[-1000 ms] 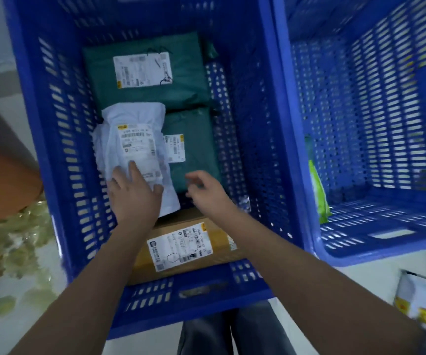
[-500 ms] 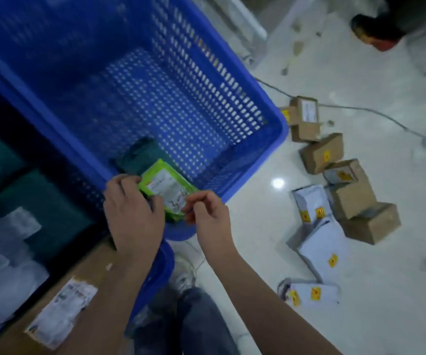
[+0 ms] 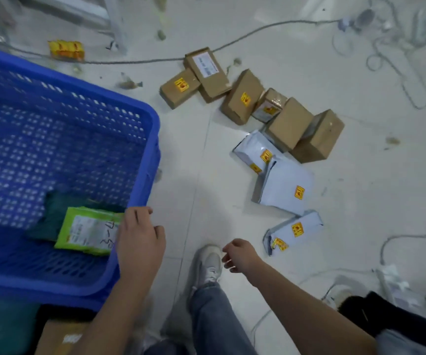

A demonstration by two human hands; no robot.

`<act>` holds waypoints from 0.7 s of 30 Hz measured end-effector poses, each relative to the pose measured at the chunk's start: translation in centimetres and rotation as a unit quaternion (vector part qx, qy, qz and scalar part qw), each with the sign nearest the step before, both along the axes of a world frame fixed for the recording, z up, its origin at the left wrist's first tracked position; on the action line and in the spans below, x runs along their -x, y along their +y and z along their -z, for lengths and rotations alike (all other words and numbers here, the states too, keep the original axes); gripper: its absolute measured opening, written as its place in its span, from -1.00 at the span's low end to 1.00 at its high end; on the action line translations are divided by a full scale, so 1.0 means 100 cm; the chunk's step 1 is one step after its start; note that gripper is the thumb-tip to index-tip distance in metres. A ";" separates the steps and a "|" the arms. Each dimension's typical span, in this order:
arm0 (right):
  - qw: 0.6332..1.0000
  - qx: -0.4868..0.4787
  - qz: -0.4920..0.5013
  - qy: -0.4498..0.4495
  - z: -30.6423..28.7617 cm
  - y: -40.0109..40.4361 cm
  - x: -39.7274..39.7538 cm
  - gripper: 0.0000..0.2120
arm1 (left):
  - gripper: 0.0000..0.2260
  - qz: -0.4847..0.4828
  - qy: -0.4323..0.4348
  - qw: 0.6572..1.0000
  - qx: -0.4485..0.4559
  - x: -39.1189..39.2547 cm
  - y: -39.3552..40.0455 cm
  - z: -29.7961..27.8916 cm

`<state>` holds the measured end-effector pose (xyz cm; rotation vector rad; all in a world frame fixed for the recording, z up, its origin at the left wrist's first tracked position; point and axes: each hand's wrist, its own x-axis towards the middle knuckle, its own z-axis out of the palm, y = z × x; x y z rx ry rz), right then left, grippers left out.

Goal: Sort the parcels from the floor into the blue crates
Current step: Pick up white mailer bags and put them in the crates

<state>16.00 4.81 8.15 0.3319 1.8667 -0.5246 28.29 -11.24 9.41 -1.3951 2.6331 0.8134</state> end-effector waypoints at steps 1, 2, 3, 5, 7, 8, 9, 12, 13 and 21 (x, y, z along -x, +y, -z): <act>0.999 -0.016 -0.034 -0.002 0.002 0.011 0.006 -0.88 | -0.74 0.021 -0.003 1.000 -0.005 0.011 0.004 0.000; 0.998 -0.026 -0.060 -0.009 0.002 0.020 0.012 -0.87 | -0.74 0.045 -0.005 0.999 -0.009 0.021 0.007 0.001; 0.996 -0.030 -0.077 -0.019 0.003 0.028 0.018 -0.86 | -0.73 0.072 -0.010 0.997 -0.012 0.029 0.010 0.002; 0.995 -0.026 -0.093 -0.034 0.001 0.041 0.030 -0.86 | -0.72 0.121 -0.039 0.992 -0.022 0.045 0.017 0.006; 0.996 -0.015 -0.083 -0.035 0.000 0.051 0.044 -0.89 | -0.74 0.158 -0.083 0.983 -0.034 0.057 0.021 0.011; 0.997 -0.012 -0.075 -0.034 0.000 0.057 0.050 -0.90 | -0.76 0.172 -0.103 0.979 -0.041 0.061 0.022 0.013; 0.997 -0.013 -0.064 -0.036 0.000 0.062 0.056 -0.90 | -0.77 0.183 -0.125 0.974 -0.048 0.064 0.024 0.019; 0.998 -0.017 -0.013 -0.056 0.002 0.076 0.074 -0.89 | -0.75 0.234 -0.195 0.950 -0.073 0.080 0.024 0.029; 0.998 -0.019 0.000 -0.060 0.004 0.080 0.080 -0.90 | -0.79 0.247 -0.224 0.939 -0.082 0.090 0.023 0.030; 0.994 -0.025 0.103 -0.040 0.024 0.111 0.141 -0.88 | -0.74 0.272 -0.276 0.914 -0.122 0.195 0.044 0.055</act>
